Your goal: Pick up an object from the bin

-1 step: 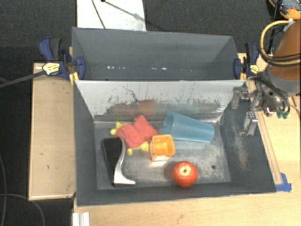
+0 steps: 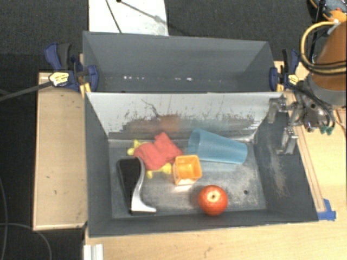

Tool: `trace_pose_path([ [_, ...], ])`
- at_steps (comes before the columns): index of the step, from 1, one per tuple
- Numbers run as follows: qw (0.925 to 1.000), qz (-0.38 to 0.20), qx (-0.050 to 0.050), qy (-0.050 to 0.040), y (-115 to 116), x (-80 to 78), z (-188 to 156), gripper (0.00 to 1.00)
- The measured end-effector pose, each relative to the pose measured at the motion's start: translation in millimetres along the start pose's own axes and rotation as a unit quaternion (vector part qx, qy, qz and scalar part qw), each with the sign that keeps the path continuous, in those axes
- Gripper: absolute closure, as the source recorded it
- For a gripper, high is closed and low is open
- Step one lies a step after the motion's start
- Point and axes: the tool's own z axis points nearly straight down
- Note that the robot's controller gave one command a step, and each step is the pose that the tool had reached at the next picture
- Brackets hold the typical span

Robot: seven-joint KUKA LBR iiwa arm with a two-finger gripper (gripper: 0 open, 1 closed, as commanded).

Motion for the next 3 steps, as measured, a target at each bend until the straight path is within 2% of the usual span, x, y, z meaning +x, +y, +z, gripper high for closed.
trace_pose_path([
  [1, 0.9999, -0.015, 0.000, -0.0018, 33, -5.8, 75, 0.00],
  [2, 0.9931, 0.117, 0.000, 0.0015, 56, -6.7, 91, 0.00],
  [3, 0.9993, 0.038, 0.000, 0.0012, 74, -10.9, 96, 0.00],
])
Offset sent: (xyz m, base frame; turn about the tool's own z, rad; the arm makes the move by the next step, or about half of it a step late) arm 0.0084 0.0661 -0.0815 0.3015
